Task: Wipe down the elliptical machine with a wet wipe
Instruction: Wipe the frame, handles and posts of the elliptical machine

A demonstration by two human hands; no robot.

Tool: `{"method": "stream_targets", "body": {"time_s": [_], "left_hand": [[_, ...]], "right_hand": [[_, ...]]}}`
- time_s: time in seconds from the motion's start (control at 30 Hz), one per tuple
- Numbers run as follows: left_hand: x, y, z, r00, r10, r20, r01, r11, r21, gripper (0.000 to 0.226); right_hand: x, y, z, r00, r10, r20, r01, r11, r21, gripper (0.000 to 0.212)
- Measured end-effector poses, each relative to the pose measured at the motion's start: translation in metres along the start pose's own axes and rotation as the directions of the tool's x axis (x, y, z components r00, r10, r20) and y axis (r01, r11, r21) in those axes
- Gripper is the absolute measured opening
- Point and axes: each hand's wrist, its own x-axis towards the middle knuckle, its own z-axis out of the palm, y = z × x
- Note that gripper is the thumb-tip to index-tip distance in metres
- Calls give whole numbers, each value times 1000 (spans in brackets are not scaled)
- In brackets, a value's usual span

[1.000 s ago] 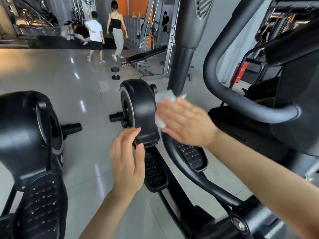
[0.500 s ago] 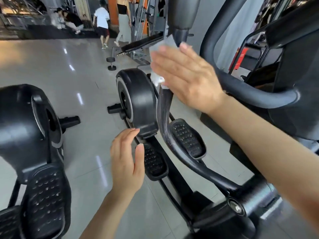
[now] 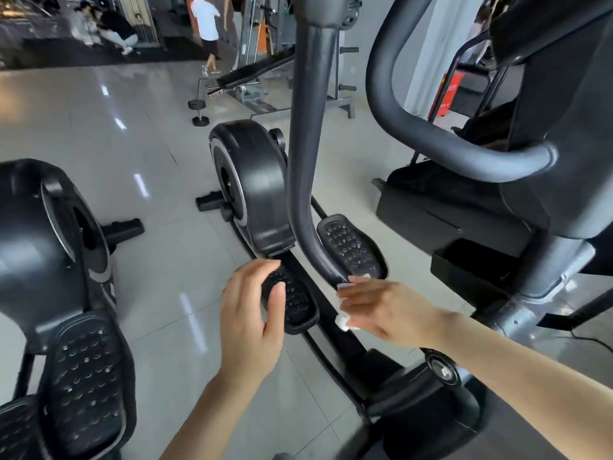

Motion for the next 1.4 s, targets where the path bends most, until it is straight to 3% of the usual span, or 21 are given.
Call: {"method": "stream_targets", "body": {"time_s": [0.07,0.17,0.23,0.3,0.4,0.47,0.53,0.57,0.63,0.7,0.73,0.8,0.87,0.97,1.03,1.07,1.13,1.2,1.3,1.4], "left_hand": [[9,14,4,998,-3,58,8,996,-84,26],[34,43,5,978,-33,206,91,955,-281,26],[52,62,3,955,-74,288,179,916,-358,27],[70,75,-1,957,-101,270,199,910,-364,35],[101,94,-11,977,-124,174,189,883,-430,33],[125,106,-20,983,-134,127,180,849,-496,31],[149,119,-30,990,-126,58,138,836,-532,31],[159,125,-35,993,-118,22,111,830,-547,31],[177,137,-45,994,-110,-12,81,797,-599,30],[190,146,-53,994,-105,24,94,744,-661,26],[193,149,-58,994,-91,60,107,720,-686,25],[198,151,-66,994,-22,105,89,721,-688,25],[199,150,-74,997,43,65,7,776,-631,26],[207,145,-82,996,28,-82,-71,810,-582,23],[215,143,-82,989,10,-148,-92,826,-556,21],[218,142,-81,985,2,-172,-97,830,-549,22],[223,140,-78,976,-15,-218,-109,830,-546,24],[225,136,-75,963,-15,-269,-133,843,-522,25],[225,131,-71,949,-12,-316,-154,854,-497,26],[228,135,-66,949,27,-315,-184,857,-482,27]], "right_hand": [[8,-11,-31,974,212,-77,-166,905,391,25],[27,-18,-72,864,499,-68,-267,567,780,23],[39,-16,-86,792,607,-63,-264,434,861,23],[50,-13,-100,752,651,-101,-206,377,903,24],[69,-8,-126,672,692,-263,-101,438,893,20],[83,-5,-147,576,675,-461,-121,629,768,23],[95,-1,-167,509,519,-687,-149,839,523,19],[100,2,-175,508,408,-759,-147,909,391,20],[108,8,-189,593,242,-768,-125,970,210,24],[116,15,-200,678,180,-713,-169,982,87,37],[119,20,-204,681,150,-716,-187,982,27,40],[127,30,-215,607,24,-794,-176,979,-105,29],[134,41,-235,513,-189,-837,-155,939,-307,21],[154,52,-294,421,-525,-739,-226,729,-646,17],[171,58,-332,460,-627,-629,-254,586,-770,16],[176,60,-344,533,-624,-572,-226,547,-806,16],[176,63,-351,709,-546,-446,-121,528,-840,18],[165,59,-338,808,-478,-345,-25,556,-831,23],[156,53,-301,871,-460,-170,144,571,-808,30],[153,55,-297,882,-470,35,288,479,-829,35]]}}
